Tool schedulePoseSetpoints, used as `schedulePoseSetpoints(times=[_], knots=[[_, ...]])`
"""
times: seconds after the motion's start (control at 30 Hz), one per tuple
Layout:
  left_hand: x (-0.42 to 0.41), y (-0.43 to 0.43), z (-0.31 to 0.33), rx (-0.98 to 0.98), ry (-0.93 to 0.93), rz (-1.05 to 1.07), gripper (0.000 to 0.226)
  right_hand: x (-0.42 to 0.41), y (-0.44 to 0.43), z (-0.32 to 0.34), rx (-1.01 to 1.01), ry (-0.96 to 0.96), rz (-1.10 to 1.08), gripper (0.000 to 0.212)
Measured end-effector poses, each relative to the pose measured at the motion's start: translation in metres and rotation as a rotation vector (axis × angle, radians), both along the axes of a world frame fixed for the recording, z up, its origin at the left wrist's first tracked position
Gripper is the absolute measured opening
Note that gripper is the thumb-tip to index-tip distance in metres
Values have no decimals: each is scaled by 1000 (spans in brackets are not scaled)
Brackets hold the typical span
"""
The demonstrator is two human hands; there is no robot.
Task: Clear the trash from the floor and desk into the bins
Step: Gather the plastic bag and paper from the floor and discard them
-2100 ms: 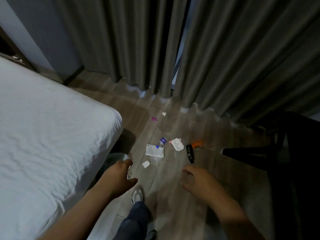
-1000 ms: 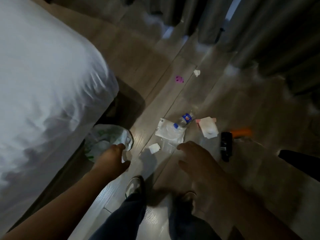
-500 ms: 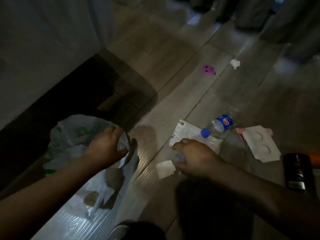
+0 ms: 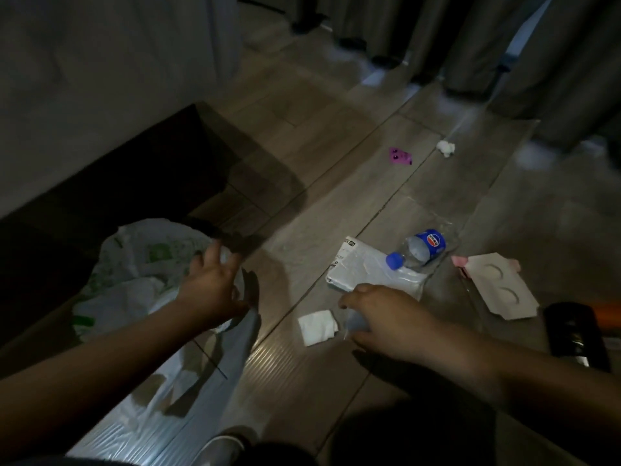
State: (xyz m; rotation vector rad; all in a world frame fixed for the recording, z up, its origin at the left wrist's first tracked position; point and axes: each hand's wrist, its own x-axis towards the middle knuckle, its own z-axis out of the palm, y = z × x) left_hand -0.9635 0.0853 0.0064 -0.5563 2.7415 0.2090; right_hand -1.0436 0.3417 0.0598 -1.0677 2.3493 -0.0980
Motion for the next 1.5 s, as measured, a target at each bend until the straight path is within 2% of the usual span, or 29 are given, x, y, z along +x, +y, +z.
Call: schedulePoseSetpoints(times=[0.07, 0.13, 0.3, 0.6, 0.8, 0.87, 0.93, 1.07, 1.13, 1.27, 1.4, 1.5], knots=[[2, -2, 1, 19, -22, 58, 93, -2, -2, 3, 8, 15, -2, 49], [2, 0, 4, 78, -8, 62, 85, -3, -3, 6, 11, 26, -18, 53], [-9, 12, 3, 182, 8, -103, 72, -1, 8, 3, 35, 9, -69, 53], [-20, 40, -10, 326, -36, -308, 76, -15, 37, -1, 101, 13, -184, 51], [-30, 67, -20, 449, 28, -465, 80, -25, 57, -7, 118, -37, -270, 50], [-29, 72, -24, 412, 89, -509, 87, -26, 63, -9, 120, -43, -289, 48], [-31, 75, -27, 248, 114, -534, 103, -26, 69, -14, 117, -36, -300, 45], [-33, 79, -36, 49, -13, -495, 126, -25, 76, -22, 121, -63, -335, 47], [-32, 83, -40, 55, -52, -478, 130, -26, 78, -25, 124, -71, -345, 47], [-31, 86, -49, 187, -75, -430, 125, -27, 78, -31, 122, -83, -366, 51], [-33, 85, -54, 266, -30, -354, 124, -29, 76, -37, 112, -79, -365, 62], [-36, 84, -55, 239, -21, -326, 122, -34, 76, -42, 120, -68, -360, 71]])
